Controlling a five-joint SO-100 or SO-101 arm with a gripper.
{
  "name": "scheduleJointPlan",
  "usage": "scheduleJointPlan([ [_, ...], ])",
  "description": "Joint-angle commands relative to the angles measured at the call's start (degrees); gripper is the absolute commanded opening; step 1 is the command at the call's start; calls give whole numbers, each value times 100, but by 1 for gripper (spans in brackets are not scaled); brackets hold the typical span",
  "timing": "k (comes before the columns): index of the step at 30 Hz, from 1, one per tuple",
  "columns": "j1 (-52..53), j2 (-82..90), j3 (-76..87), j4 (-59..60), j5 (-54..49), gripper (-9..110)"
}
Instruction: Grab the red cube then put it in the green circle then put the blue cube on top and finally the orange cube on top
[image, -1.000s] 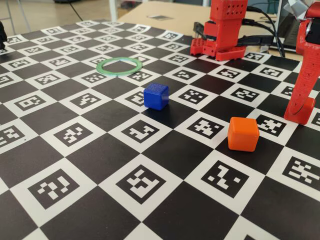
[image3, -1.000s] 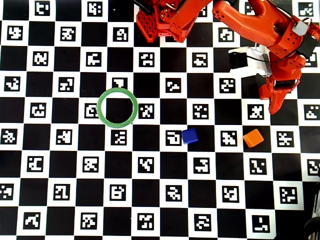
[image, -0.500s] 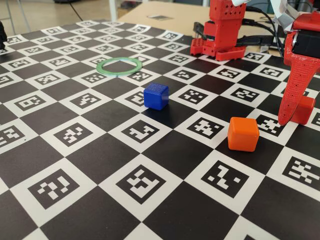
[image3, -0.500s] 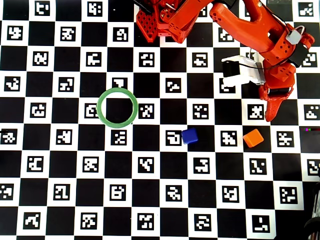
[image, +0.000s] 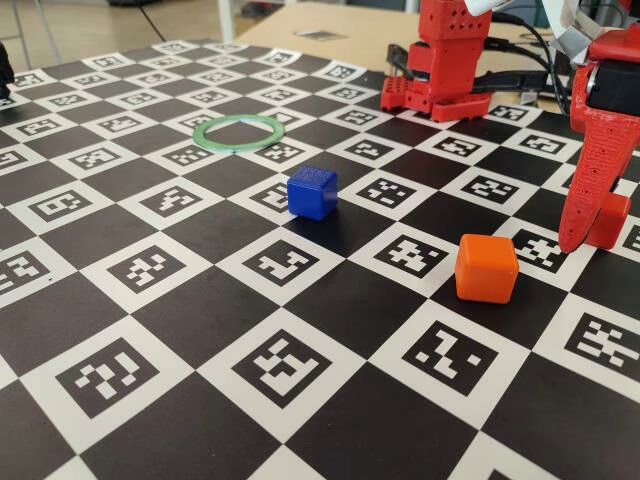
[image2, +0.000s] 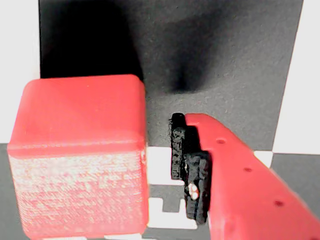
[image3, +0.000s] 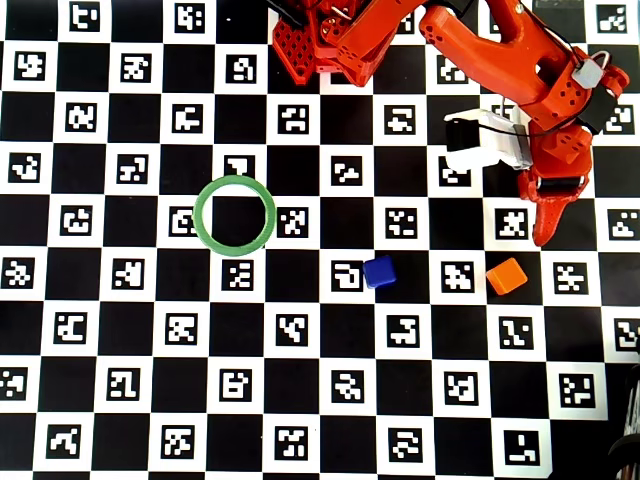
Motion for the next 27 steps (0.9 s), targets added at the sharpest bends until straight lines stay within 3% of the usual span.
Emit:
scheduleJointPlan([
  [1,-97,316,-70,-35,79,53],
  [27,-97,18,-53,-299,-35,49],
])
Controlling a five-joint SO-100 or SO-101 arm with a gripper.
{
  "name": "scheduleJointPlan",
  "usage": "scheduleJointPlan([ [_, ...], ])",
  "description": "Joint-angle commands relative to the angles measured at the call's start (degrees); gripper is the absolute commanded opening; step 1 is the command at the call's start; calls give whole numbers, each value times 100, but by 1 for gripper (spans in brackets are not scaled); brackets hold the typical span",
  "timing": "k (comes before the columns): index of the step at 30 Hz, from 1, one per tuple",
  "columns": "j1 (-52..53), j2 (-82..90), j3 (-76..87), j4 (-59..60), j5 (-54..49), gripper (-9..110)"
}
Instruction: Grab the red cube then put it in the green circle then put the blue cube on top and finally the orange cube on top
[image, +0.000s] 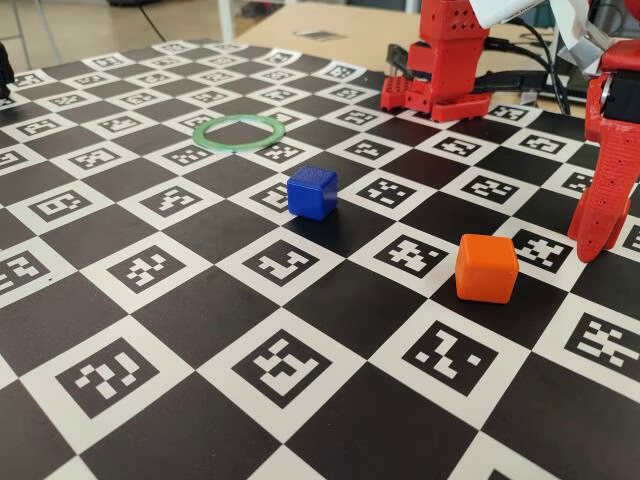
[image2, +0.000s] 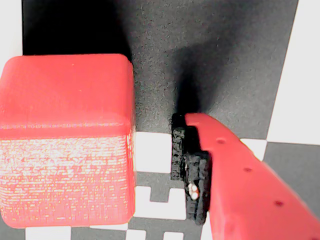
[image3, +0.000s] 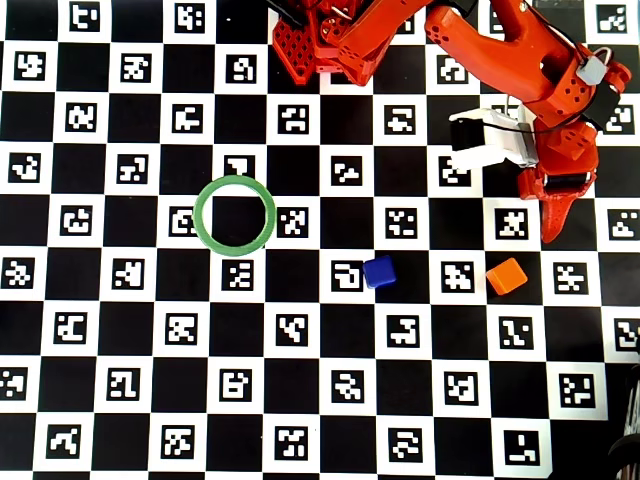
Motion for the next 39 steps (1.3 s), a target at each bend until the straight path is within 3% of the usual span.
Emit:
scheduleJointPlan([
  [1,18,176,-53,-70,-44,49],
  [10,149,211,0,-202,-123,42],
  [15,220,352,141,-308,-88,20],
  [21,229,431,237,-387,-149,6],
  [31,185,606,220,-316,-316,4],
  [39,299,1151,-536,861,-826,4],
])
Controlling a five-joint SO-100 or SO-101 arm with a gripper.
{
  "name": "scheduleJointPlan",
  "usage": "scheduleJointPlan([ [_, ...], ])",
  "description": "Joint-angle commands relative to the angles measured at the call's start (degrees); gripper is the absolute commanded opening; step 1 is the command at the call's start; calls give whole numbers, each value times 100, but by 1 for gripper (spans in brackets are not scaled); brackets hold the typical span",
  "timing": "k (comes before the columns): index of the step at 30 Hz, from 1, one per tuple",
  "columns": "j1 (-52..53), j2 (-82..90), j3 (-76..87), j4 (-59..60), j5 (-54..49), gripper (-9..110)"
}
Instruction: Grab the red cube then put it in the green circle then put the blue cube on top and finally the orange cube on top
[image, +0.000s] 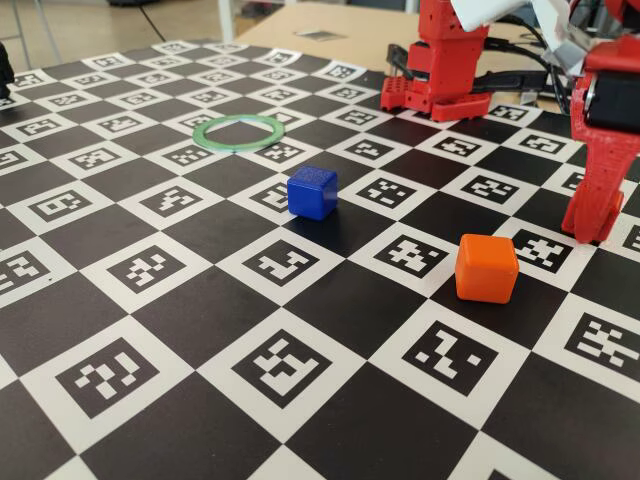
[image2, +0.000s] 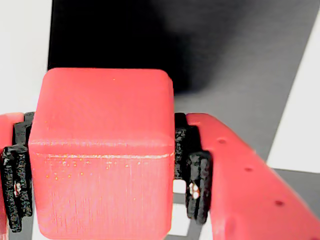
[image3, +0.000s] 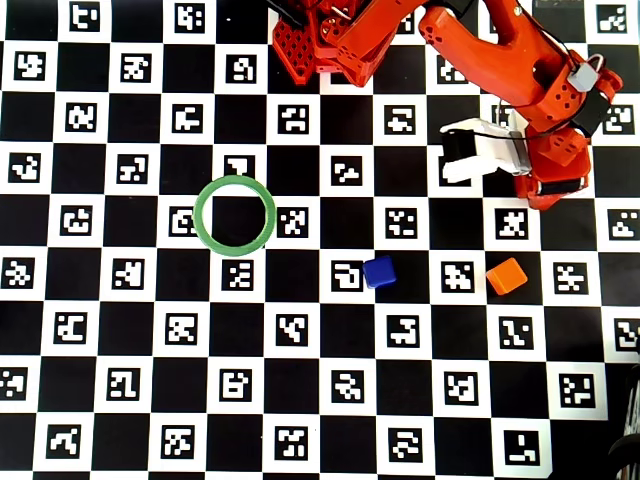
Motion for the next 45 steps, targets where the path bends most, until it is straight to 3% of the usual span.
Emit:
scheduleJointPlan([
  [1,132,721,-888,765,-255,4],
  [10,949,1134,-1951,2426,-1591,4],
  [16,2224,1239,-2364,3428,-3287,3],
  [21,3551,1925,-1740,3349,-4307,3],
  [32,6750,2241,-2109,3841,-6996,2],
  [45,9062,2742,-1723,4043,-8481,2],
])
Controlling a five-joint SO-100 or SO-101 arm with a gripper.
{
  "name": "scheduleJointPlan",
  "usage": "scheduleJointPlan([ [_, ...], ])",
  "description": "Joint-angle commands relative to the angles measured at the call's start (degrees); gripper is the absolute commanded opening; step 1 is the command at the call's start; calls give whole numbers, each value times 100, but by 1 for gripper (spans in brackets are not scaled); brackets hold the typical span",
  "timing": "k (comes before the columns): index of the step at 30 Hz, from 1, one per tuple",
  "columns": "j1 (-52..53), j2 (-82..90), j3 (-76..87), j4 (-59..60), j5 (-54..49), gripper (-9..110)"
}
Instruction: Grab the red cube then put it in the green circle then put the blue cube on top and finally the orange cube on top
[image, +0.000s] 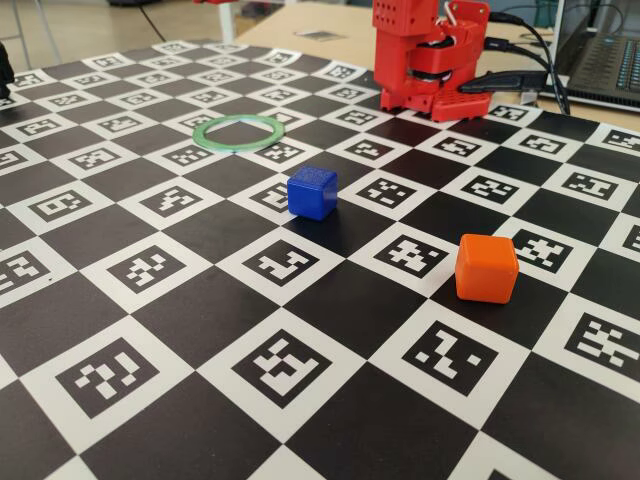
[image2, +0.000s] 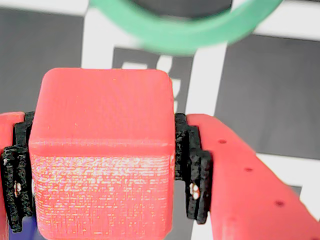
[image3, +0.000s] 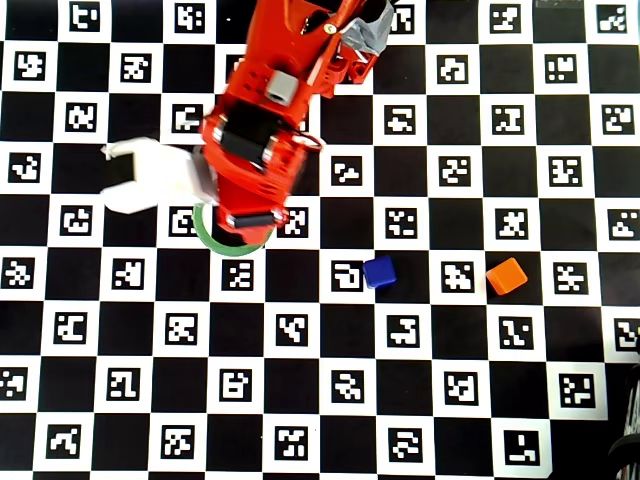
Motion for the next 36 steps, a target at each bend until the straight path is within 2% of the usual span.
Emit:
scheduleJointPlan([
  [1,396,756,44,580,-255,2],
  [8,545,1195,1116,211,-352,2],
  [16,272,1477,2118,-694,97,2],
  [23,88,1450,2716,-1749,281,2],
  [36,-88,1433,3674,-2733,352,2],
])
